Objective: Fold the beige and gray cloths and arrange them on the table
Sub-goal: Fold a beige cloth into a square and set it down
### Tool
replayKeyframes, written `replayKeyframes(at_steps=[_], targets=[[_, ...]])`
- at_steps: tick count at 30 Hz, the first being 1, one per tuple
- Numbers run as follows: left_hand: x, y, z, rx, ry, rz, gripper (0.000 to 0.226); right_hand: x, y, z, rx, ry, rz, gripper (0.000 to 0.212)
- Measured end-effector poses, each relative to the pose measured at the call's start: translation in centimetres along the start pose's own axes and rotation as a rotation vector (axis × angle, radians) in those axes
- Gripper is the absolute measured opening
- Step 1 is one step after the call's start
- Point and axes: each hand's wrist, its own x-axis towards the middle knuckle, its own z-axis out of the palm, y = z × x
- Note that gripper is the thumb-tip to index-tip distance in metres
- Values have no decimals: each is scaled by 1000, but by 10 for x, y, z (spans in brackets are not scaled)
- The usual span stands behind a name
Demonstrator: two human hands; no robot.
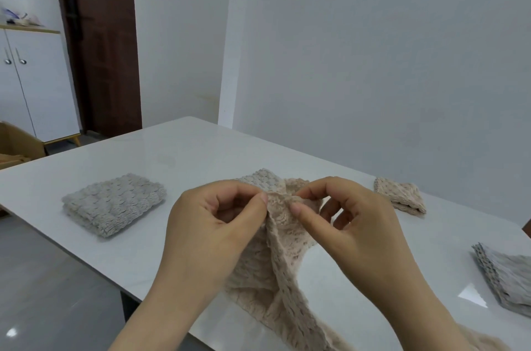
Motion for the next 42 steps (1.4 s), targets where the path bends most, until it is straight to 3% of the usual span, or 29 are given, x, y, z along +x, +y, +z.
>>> replayKeyframes(at_steps=[12,16,22,31,42], targets=[[13,4,-13,1,53,23,16,14,28,-30,-366,-184,-58,18],[18,6,-16,84,70,60,19,15,26,-36,-438,-174,-111,20],[26,6,-19,129,89,94,18,20,19,-41,-397,-112,-146,16],[38,0,-22,161,128,166,14,27,0,-49,-101,13,-145,14],[51,5,-17,170,115,252,13,45,-4,-51,-159,88,-234,30]])
